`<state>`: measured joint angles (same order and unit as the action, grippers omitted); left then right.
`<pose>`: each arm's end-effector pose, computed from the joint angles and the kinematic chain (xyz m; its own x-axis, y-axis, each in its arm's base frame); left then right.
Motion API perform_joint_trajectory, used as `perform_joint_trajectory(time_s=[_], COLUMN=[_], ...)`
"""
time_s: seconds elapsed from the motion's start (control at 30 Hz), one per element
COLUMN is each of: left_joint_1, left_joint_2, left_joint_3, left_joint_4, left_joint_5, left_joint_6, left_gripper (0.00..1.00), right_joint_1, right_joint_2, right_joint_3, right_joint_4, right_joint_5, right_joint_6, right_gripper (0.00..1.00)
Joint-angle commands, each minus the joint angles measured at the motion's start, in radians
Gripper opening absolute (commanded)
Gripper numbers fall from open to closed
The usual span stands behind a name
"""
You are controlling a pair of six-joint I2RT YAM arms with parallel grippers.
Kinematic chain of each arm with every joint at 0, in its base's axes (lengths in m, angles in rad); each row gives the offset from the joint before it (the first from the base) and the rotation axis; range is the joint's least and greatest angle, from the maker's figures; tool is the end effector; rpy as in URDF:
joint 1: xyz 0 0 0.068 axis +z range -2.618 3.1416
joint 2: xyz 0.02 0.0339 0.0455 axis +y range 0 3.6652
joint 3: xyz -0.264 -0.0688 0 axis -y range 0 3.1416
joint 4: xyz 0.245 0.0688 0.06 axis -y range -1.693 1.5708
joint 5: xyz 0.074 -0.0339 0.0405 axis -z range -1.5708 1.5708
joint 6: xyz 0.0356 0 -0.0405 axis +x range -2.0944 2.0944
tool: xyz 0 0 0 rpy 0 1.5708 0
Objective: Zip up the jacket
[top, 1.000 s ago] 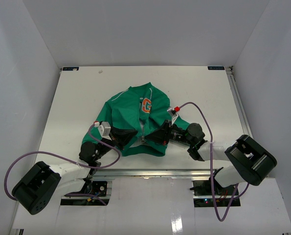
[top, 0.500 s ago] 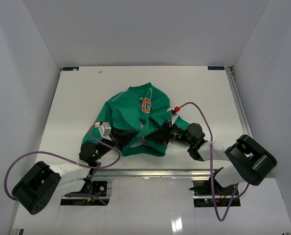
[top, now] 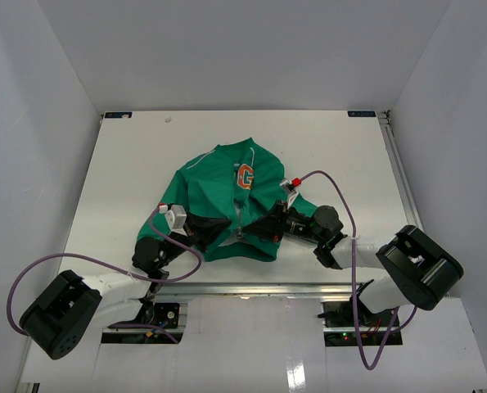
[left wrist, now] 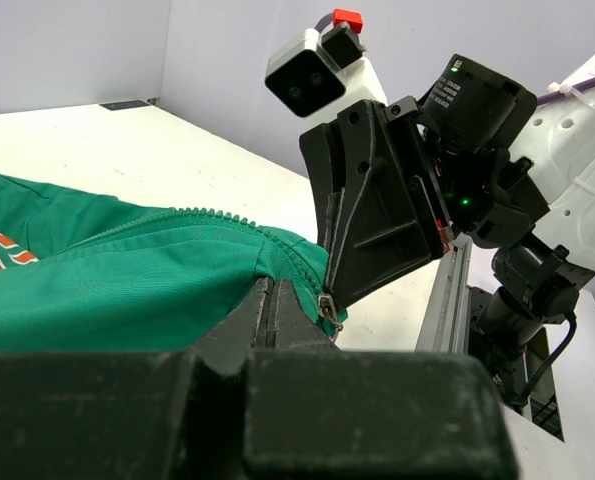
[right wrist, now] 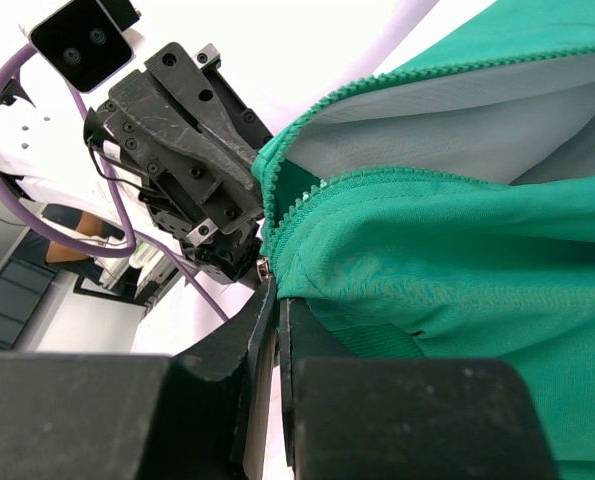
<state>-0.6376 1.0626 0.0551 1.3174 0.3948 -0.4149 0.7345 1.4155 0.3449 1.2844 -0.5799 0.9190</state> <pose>0.1324 -0.1151 0.2016 -0.1159 -0.3772 -0.9188 0.8710 0.4061 -0.2766 0.1730 0.1825 0.2101 -0.6661 0.2945 -0.6852 -0.7064 0.0459 0.7064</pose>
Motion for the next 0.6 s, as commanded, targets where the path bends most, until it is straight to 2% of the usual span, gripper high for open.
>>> perform_joint_trajectory(time_s=[0.0, 0.57], left_joint_1=[0.0, 0.0], left_joint_2=[-0.027, 0.012], left_joint_3=[-0.167, -0.159], left_joint_4=[0.479, 0.478], left_joint_5=[0.044, 0.08], left_joint_6=[0.012, 0.031], left_gripper=[0.0, 0.0], right_joint_1=[-0.012, -0.015], right_joint_2=[0.009, -0.038], right_joint_3=[0.031, 0.037], right_joint_4=[0.118, 0.105], right_joint_5=[-0.007, -0.012], right_joint_6=[0.019, 0.015], right_gripper=[0.08, 0.08])
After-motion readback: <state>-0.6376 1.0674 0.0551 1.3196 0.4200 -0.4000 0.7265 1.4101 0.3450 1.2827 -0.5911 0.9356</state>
